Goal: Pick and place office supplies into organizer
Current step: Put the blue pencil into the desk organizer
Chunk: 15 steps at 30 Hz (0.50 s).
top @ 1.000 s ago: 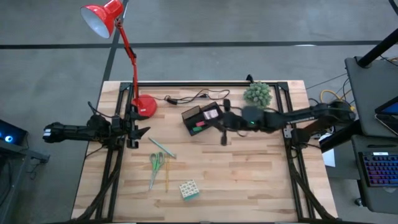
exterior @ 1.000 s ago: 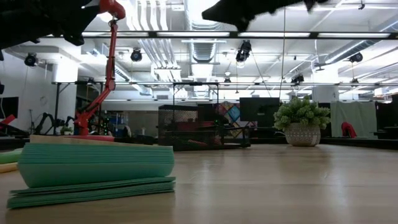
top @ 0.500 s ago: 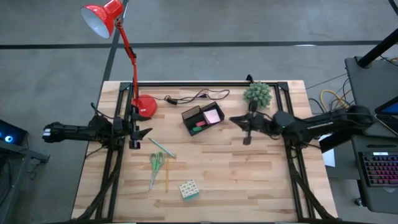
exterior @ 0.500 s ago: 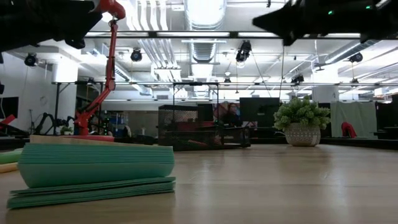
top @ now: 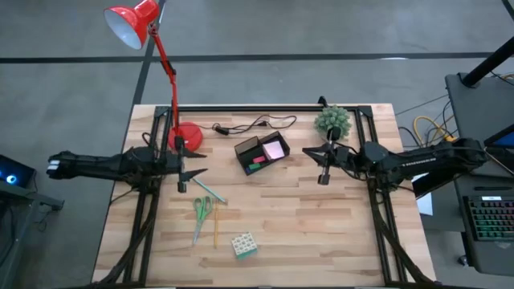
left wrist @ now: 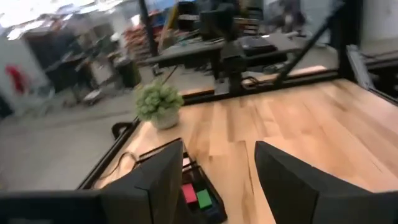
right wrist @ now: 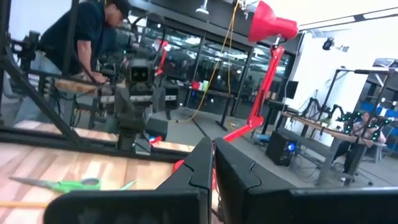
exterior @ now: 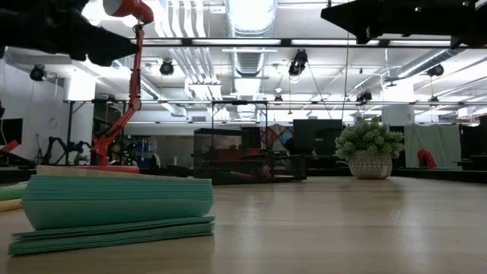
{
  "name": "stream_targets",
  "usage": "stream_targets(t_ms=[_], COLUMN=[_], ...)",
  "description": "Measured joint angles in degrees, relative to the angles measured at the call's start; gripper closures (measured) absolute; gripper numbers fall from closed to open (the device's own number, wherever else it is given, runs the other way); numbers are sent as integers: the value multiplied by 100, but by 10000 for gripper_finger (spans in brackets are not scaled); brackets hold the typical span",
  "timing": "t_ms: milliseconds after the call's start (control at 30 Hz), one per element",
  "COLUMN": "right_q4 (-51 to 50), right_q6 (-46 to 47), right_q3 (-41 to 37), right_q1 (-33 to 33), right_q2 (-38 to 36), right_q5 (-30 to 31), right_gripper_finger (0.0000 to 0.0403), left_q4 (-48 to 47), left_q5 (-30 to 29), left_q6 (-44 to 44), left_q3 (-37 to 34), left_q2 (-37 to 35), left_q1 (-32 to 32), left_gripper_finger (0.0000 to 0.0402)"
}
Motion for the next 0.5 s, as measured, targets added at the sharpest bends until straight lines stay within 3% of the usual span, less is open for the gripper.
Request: stream_targets(t_ms=[100,233,500], right_q4=[-4,-11,-6], right_q6=[-47,-92,-258], right_q3=[65,124,144], right_q1=[0,0,-2], right_q2=[107,251,315], right_q5=[-2,0,0], right_gripper_finger=[394,394,394], left_q4=[28,-263,-3157], left_q5=[-269,-190,-38], left_q6=[-357,-459,-821], left_q3=[157,491,1592], left_q2=[354,983,2287], left_q1=[10,4,4], left_gripper_finger=[214,214,214])
